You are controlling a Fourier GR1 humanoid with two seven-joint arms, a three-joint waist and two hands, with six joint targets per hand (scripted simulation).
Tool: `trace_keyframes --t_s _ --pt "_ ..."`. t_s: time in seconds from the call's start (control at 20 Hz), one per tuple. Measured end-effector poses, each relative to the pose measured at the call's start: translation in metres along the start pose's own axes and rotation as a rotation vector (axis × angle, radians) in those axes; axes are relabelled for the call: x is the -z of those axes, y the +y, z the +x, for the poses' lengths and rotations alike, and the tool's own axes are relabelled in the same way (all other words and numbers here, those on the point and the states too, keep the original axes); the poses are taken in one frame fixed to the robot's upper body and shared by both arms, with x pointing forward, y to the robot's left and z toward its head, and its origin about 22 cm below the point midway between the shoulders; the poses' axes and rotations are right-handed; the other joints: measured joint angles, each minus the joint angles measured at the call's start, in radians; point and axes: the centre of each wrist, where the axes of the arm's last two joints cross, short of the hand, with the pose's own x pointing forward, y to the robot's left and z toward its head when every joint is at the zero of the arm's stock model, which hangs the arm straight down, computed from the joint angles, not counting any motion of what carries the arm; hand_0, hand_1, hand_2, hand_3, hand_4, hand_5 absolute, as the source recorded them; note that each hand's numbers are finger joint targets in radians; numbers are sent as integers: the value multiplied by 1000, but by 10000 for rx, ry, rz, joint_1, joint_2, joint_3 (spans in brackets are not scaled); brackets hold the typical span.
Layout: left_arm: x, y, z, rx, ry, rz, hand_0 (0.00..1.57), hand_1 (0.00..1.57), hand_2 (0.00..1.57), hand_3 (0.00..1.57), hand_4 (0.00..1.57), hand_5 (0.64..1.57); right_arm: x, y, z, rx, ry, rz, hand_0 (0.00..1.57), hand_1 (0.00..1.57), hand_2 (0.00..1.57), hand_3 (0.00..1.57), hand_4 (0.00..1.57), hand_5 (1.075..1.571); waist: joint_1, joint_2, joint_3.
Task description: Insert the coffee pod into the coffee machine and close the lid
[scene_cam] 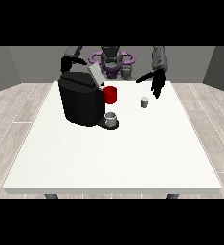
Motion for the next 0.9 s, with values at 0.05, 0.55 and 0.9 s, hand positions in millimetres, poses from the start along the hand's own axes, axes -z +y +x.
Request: trace_keyframes --t_s 0.05,0.55,0.9 --pt "5 2 1 303 -53 61 0 0 0 0 0 1571 5 1 2 20 -230 37 0 0 0 0 399 1571 -42 243 2" --pt "36 28 -9 2161 711 -115 0 0 0 0 0 1571 22 5 6 -336 -400 -25 0 0 0 0 514 1571 -259 1210 -1" --pt "54 45 -6 2886 1236 -572 0 0 0 0 0 1571 30 1 2 -493 -358 -213 0 0 0 0 416 1571 -368 1553 29"
